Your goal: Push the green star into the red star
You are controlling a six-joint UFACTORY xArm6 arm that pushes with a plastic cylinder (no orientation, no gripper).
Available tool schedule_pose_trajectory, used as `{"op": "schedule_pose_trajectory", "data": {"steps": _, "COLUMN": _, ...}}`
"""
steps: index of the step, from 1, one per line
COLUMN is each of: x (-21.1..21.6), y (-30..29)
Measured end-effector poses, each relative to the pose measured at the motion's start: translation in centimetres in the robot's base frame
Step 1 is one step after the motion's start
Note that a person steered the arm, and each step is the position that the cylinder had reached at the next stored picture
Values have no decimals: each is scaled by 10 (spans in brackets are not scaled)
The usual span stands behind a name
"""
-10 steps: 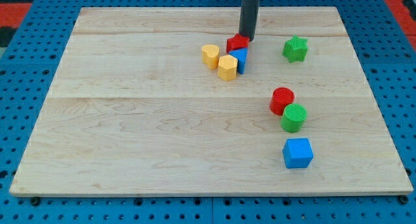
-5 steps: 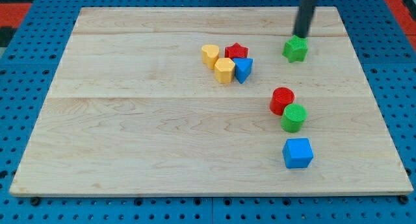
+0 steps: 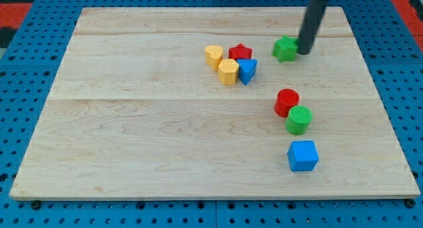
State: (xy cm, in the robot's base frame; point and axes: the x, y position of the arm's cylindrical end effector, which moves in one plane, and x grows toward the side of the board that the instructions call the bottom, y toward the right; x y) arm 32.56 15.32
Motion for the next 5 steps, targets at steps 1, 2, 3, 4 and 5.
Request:
{"op": "schedule_pose_trajectory", "data": {"steps": 1, "x": -6, "y": -43}}
{"op": "schedule_pose_trajectory", "data": {"steps": 2, "x": -30, "y": -47}}
{"op": "schedule_pose_trajectory", "data": {"steps": 3, "x": -43, "y": -56}}
{"op": "schedule_pose_trajectory", "data": {"steps": 4, "x": -44, "y": -71}}
{"op": "schedule_pose_trajectory", "data": {"steps": 5, "x": -53, "y": -95}}
